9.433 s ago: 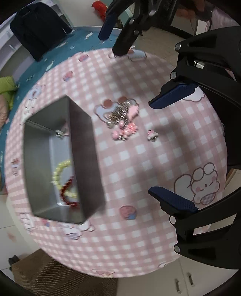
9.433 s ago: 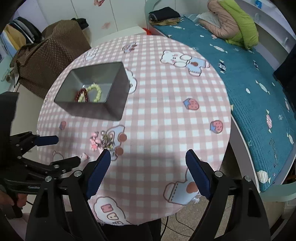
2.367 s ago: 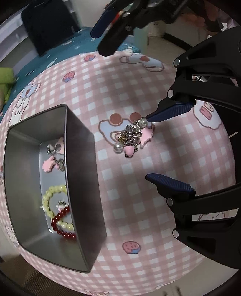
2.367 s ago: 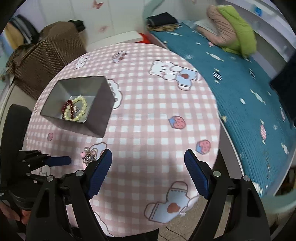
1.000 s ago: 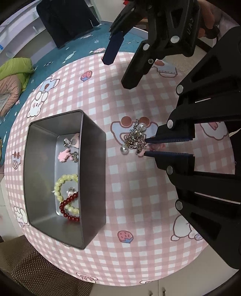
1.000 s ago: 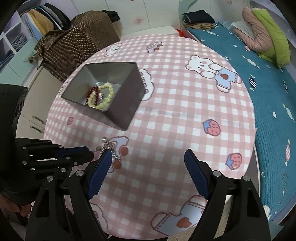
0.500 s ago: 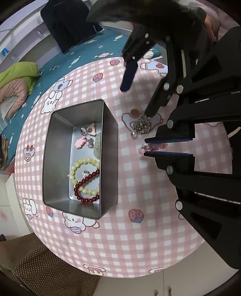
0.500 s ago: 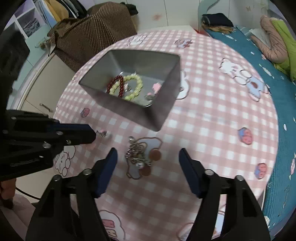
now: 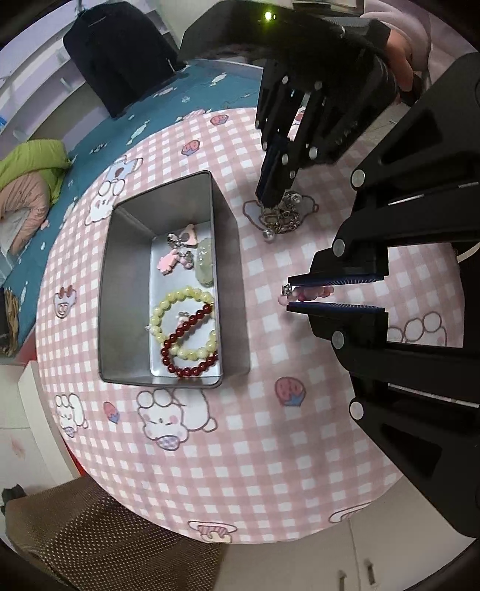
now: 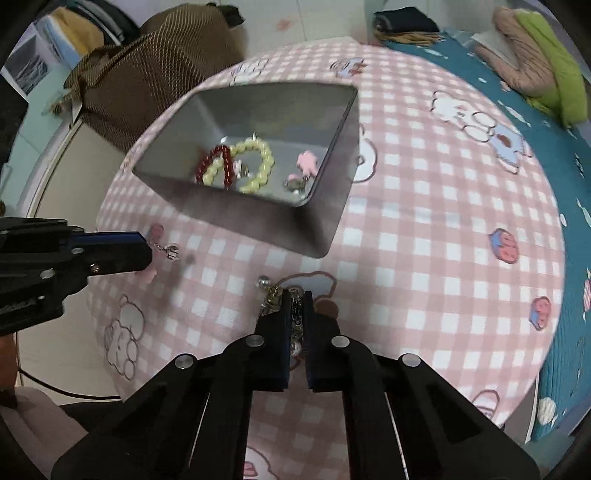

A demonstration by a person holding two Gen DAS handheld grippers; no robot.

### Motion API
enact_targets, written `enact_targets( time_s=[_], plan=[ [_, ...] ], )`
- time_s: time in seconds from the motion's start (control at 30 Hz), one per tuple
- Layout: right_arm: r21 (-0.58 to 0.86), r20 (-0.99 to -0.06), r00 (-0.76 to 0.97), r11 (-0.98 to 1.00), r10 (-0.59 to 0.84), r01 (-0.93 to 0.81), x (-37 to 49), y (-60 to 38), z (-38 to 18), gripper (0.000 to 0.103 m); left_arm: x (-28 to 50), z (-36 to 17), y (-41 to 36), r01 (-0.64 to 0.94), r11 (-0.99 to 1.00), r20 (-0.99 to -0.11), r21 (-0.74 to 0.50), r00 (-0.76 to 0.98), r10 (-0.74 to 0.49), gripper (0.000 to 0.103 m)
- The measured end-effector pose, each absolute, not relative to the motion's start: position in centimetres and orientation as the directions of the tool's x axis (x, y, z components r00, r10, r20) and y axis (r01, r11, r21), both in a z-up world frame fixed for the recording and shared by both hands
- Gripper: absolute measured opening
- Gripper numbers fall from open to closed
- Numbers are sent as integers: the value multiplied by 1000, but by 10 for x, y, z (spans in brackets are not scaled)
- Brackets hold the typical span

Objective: Organize jewelry
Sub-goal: 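Lift the pink keychain with the left tool while the right tool grasps the silver chain keychain, then carry both keychains over the grey tray and open both tools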

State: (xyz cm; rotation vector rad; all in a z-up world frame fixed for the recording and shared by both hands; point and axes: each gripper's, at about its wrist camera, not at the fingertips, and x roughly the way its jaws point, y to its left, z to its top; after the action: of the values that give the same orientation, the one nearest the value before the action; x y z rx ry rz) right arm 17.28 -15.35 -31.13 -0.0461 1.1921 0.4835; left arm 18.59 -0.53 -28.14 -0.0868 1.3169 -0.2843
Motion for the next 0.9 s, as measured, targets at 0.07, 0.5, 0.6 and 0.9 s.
enact_targets(
  time_s=[0.07, 0.5, 0.6, 0.9],
  plan=[
    [212, -897, 296, 907, 328, -364, 170, -156, -304, 5, 188, -279, -3, 170, 957, -937, -234, 225, -269, 9],
    [135, -855, 464, 964, 231, -231, 156, -161, -237, 4, 197, -248, 5, 307, 902, -880, -305, 271, -390, 9],
    [115, -832, 513, 970, 211, -212, 155, -158, -219, 4, 199, -238, 7, 336, 888, -862, -314, 290, -415, 9],
    [111, -913, 373, 981, 163, -159, 163, -154, -268, 44, 198, -228, 10, 366, 869, -845, -333, 292, -447, 9]
  ],
)
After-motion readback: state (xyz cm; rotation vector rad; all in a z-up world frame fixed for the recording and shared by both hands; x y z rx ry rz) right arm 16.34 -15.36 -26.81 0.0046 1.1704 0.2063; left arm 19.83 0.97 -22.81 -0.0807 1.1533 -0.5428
